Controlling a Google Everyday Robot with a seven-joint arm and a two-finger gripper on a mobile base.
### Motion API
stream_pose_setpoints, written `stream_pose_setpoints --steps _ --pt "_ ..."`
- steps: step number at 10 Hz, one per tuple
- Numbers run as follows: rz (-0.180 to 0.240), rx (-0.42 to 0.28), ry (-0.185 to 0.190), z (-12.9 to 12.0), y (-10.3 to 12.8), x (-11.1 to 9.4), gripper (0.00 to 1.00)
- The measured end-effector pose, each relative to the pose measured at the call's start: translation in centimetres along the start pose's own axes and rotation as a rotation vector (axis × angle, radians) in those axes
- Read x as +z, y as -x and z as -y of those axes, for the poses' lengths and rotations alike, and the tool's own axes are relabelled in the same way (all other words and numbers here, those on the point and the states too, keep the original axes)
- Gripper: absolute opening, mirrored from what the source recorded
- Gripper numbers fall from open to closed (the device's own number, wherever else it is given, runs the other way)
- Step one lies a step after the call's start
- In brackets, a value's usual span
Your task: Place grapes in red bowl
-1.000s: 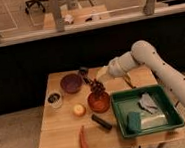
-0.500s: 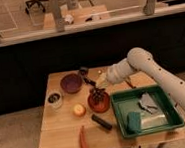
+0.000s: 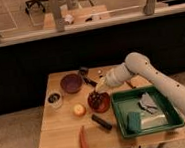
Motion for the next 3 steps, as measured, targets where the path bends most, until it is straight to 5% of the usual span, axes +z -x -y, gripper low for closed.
stream_pose_setpoints --steps 3 --pt "0.011 0.009 0.002 -0.26 0.15 0.60 0.80"
